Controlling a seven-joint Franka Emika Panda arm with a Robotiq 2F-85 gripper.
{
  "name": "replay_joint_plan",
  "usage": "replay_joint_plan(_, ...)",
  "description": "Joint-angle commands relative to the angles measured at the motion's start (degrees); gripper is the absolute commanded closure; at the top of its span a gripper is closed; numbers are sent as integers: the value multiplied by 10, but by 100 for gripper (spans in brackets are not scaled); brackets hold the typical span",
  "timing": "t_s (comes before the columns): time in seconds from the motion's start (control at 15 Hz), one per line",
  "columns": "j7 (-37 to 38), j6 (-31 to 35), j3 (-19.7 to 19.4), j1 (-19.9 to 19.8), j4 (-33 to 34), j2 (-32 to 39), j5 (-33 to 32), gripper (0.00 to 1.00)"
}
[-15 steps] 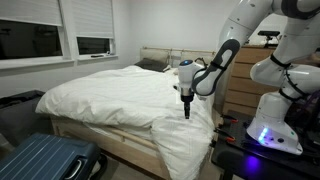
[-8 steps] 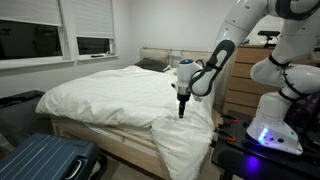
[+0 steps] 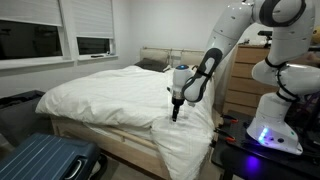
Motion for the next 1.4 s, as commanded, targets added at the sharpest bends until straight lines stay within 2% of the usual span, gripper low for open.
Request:
replay_joint_plan(0.0,-27,31,64,-78,49,-60,23,0)
replay_joint_plan(0.33,-12,94,110,-160,80,-107,-14,0)
replay_joint_plan(0.4,-35,97,94,-144,80,-109,19,0)
replay_joint_plan(0.67,-60,103,94,-155,83,-92,54,0)
replay_joint_plan(0.73,-74,102,104,-164,87,-89,62,0)
replay_joint_plan(0.8,-91,94,99,-157,90,-86,81,0)
replay_joint_plan(1.33,-253,38,95,-146,145,-134,269,0)
